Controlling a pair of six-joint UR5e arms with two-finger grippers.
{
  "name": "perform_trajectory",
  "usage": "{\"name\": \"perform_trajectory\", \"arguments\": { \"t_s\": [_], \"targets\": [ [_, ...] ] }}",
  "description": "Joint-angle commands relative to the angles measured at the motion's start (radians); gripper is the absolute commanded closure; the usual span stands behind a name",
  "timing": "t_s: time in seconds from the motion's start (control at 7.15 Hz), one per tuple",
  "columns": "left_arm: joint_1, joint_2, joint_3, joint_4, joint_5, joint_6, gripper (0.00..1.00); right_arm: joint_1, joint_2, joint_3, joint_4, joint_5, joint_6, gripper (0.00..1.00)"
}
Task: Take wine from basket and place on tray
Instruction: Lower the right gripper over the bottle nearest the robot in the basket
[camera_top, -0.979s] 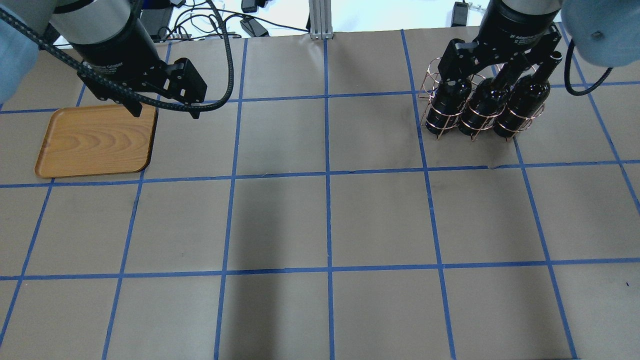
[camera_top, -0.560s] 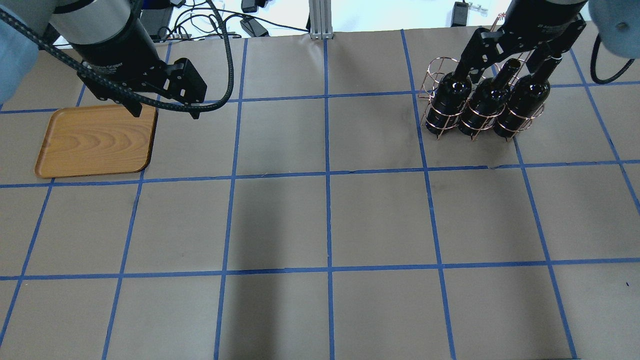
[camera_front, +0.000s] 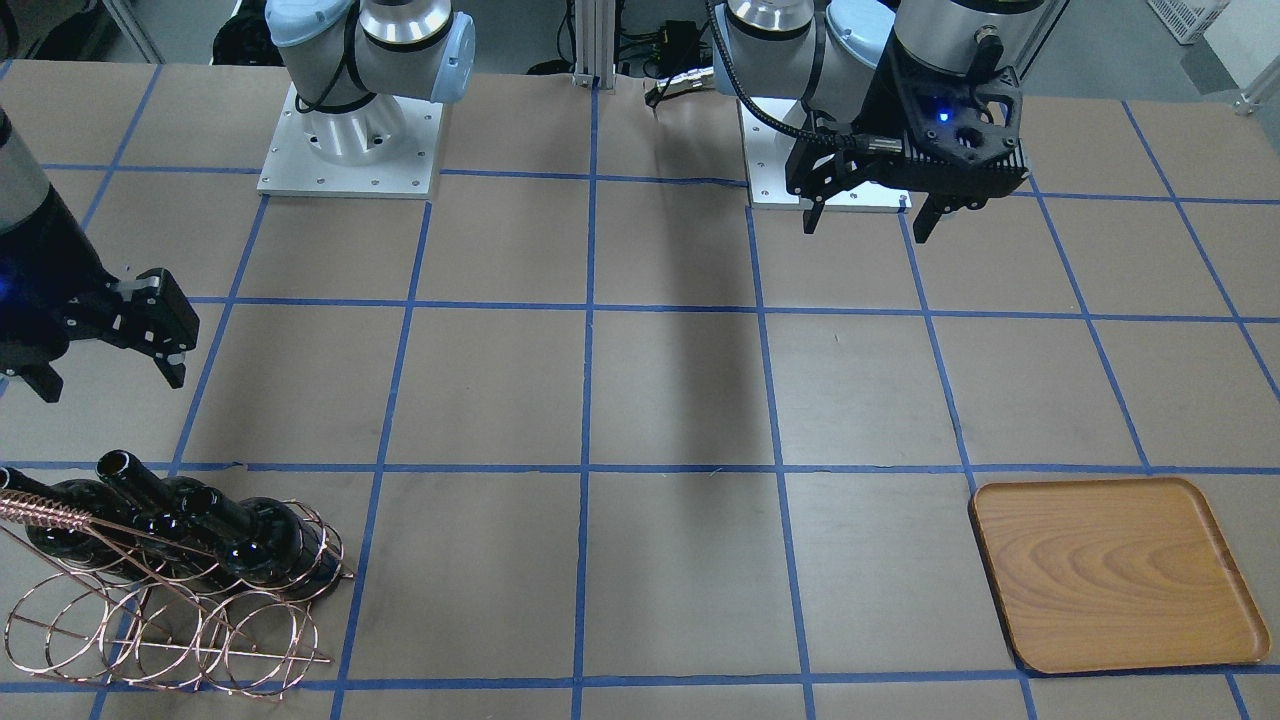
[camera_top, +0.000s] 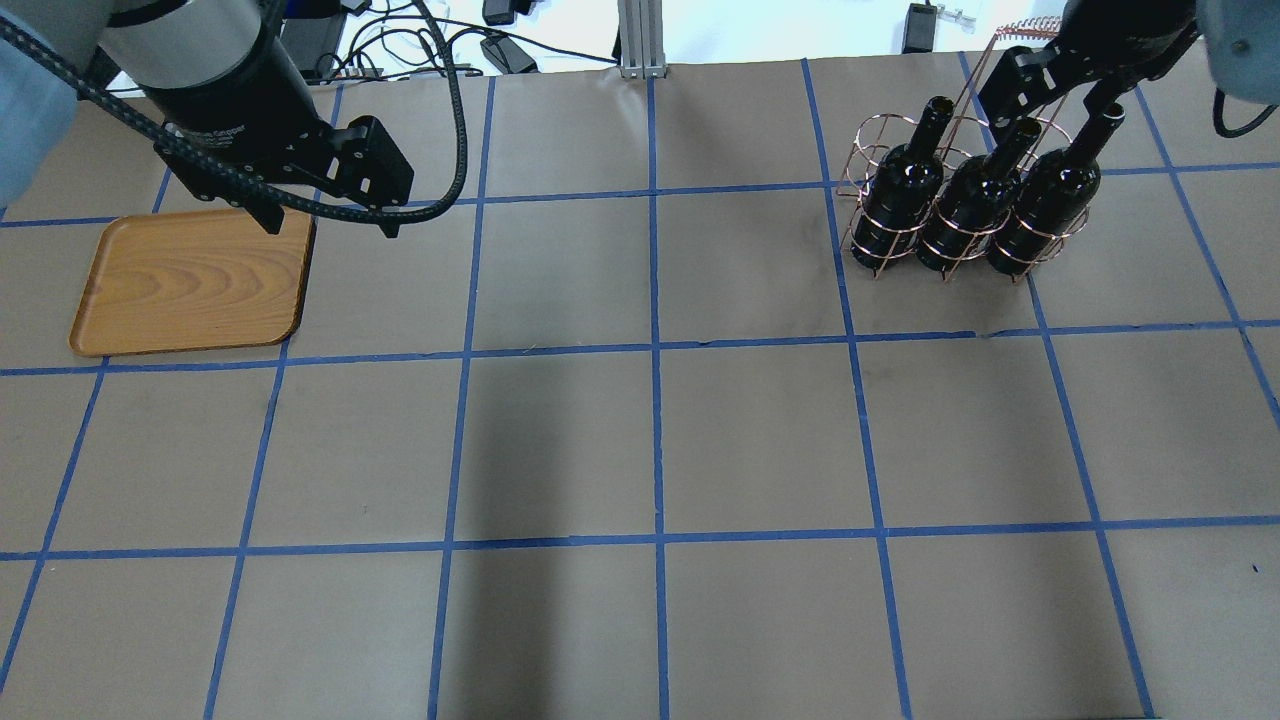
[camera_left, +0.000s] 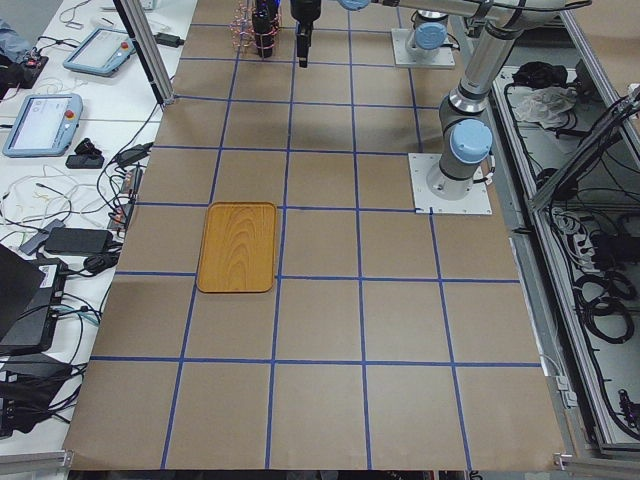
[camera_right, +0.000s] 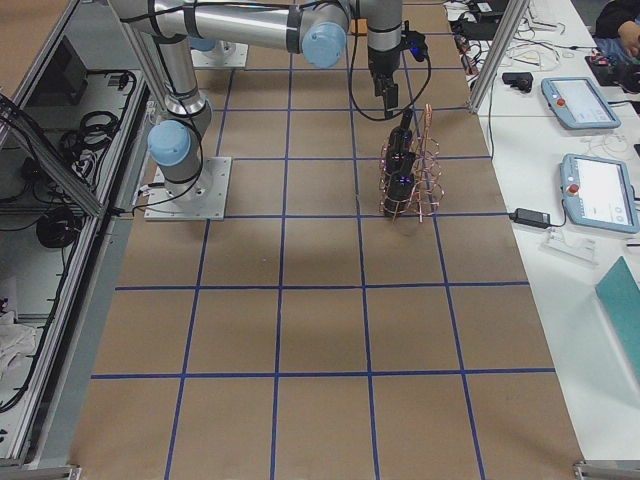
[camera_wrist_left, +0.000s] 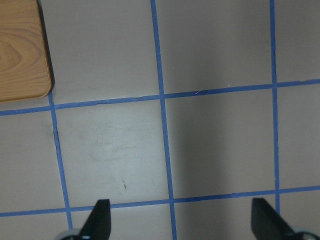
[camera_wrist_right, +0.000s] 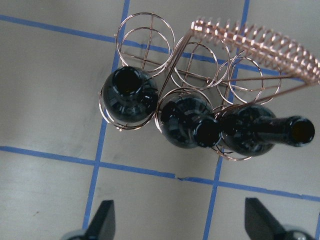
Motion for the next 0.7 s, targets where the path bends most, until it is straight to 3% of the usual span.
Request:
{"name": "perform_trajectory", "arguments": {
  "t_s": [0.0,0.56],
  "targets": [
    [0.000,0.000,0.000,0.000,0.001,-0.002,0.00,-0.008,0.061,0.000,-0.066,0.001,-0.026,0.08],
    [0.000,0.000,0.000,0.000,0.000,-0.002,0.00,-0.008,0.141,0.005,-0.145,0.001,-0.017,0.11]
  ]
}}
